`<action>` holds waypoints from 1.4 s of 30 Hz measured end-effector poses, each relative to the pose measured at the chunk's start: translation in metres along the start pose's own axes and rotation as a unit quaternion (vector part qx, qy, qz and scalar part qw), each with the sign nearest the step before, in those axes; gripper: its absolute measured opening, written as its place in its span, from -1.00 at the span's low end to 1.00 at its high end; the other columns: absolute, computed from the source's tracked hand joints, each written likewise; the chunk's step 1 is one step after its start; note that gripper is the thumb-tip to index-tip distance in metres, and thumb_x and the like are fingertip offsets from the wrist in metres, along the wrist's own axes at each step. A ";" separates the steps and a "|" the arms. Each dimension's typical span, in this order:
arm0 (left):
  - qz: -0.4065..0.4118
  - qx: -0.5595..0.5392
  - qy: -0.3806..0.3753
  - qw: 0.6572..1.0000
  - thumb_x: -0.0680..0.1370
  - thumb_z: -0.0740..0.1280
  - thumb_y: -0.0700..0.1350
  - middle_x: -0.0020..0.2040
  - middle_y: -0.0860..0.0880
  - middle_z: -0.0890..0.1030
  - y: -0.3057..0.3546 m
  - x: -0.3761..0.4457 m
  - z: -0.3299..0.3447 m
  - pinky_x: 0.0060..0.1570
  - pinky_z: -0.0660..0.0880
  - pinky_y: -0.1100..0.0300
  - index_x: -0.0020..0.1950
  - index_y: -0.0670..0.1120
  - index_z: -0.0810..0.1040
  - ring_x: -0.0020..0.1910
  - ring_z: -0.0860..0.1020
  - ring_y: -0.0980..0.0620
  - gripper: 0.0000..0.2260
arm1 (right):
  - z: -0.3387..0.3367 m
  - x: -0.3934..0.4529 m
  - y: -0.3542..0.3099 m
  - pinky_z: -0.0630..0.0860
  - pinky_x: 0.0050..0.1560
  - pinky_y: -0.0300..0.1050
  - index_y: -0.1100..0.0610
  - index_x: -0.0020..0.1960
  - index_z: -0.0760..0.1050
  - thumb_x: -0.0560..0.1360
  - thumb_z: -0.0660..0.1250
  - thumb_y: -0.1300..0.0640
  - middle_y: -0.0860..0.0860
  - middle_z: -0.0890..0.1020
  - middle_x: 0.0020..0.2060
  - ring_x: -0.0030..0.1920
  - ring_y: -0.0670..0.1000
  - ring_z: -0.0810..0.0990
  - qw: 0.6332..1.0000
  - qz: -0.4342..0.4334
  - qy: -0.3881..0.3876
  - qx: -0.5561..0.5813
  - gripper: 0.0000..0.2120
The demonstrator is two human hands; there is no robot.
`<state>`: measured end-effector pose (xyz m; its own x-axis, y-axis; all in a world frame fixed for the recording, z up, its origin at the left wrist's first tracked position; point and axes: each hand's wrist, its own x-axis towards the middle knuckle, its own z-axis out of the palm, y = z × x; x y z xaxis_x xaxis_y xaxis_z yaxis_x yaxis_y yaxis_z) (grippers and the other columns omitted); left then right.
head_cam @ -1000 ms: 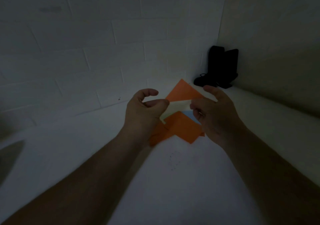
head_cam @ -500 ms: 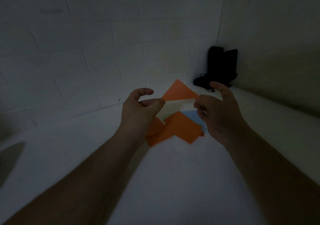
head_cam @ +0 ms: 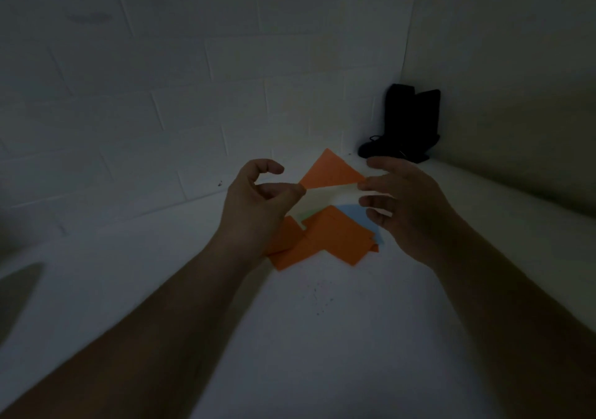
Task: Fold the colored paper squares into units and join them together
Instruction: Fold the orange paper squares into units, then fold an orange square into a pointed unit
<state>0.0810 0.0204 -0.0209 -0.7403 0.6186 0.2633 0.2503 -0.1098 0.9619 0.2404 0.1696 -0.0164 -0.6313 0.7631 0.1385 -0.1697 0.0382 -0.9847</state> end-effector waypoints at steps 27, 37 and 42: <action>0.009 0.500 -0.108 0.859 0.61 0.37 0.14 0.39 -0.04 0.57 -0.040 0.032 -0.049 0.46 0.33 -0.02 0.47 0.09 0.50 0.39 0.50 -0.09 -0.57 | -0.074 0.042 0.048 0.49 0.21 -0.05 0.11 0.24 0.60 0.50 0.33 0.25 0.13 0.59 0.23 0.21 0.14 0.55 0.869 -0.023 0.242 -0.431 -0.68; -0.034 0.242 -0.038 0.969 0.55 0.49 -0.18 -0.02 -0.06 0.70 -0.037 0.034 -0.052 0.03 0.64 0.10 0.34 0.02 0.59 -0.09 0.69 -0.03 -0.63 | -0.014 0.016 0.030 0.39 -0.20 -0.41 -0.02 0.05 0.62 0.49 0.36 0.23 -0.06 0.64 -0.01 -0.15 -0.17 0.55 0.898 -0.131 0.095 -0.409 -0.79; -0.087 -0.086 -0.065 0.990 0.57 0.42 -0.30 -0.05 -0.20 0.62 -0.011 0.025 -0.032 -0.05 0.57 0.13 0.29 -0.15 0.60 -0.11 0.57 -0.08 -0.71 | 0.013 -0.009 0.014 0.49 -0.14 -0.30 -0.17 0.08 0.61 0.50 0.45 -0.05 -0.19 0.66 -0.04 -0.11 -0.22 0.63 0.959 -0.110 -0.008 -0.261 -0.84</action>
<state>0.0395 0.0125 -0.0227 -0.6738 0.7331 0.0921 0.0088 -0.1166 0.9931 0.2338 0.1546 -0.0305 -0.6365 0.6896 0.3454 0.0998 0.5177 -0.8497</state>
